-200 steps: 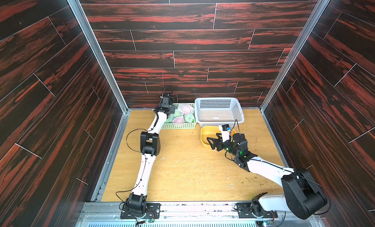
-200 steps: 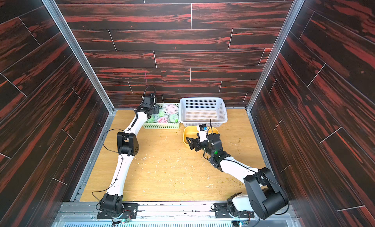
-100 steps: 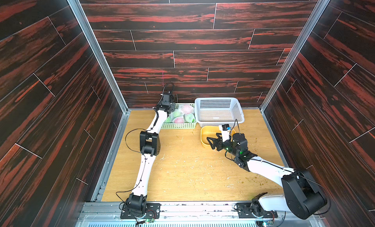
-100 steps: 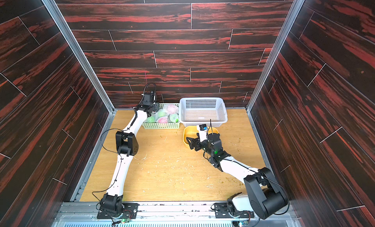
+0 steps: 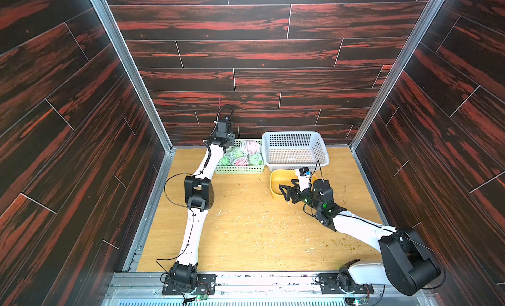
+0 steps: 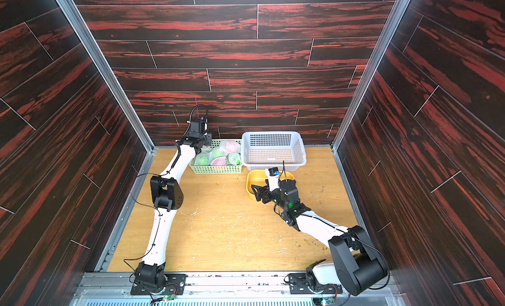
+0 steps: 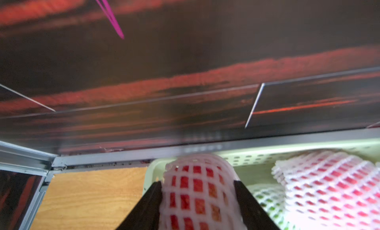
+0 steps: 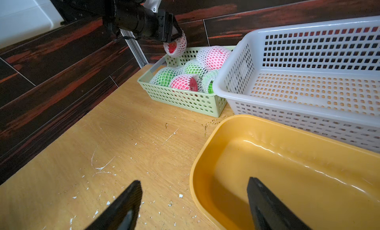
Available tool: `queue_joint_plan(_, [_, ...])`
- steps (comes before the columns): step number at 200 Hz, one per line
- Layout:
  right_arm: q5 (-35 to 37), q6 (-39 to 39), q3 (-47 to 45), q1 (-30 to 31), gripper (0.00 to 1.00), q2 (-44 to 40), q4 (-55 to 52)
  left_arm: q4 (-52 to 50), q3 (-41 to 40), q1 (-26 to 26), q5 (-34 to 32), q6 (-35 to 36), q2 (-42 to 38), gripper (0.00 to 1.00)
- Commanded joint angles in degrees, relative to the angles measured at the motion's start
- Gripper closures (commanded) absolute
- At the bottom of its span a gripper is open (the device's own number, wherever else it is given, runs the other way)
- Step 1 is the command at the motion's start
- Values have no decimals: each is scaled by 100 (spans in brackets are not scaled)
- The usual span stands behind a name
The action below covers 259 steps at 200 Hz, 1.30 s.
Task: Remove foam nets from apples
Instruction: Pick up the apple from the basket, then place the apple at the center of the board.
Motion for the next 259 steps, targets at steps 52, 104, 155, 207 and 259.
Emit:
queue_joint_plan(52, [125, -36, 141, 47, 16, 123, -74, 408, -1599, -132, -1, 215, -1560, 47])
queue_joint_plan(104, [167, -45, 142, 47, 16, 133, -83, 401, -2440, -306, -69, 321, -2415, 49])
queue_joint_plan(155, [267, -63, 83, 51, 16, 28, -39, 1199, -4929, -762, -337, 129, -4341, 50])
queue_joint_plan(207, [358, -106, 43, 44, 16, -123, -65, 1704, -7729, -1469, -330, -409, -6370, 51])
queue_joint_plan(259, [416, -96, 88, 47, 16, -342, -291, 2869, -10122, -2545, 319, -701, -7333, 51])
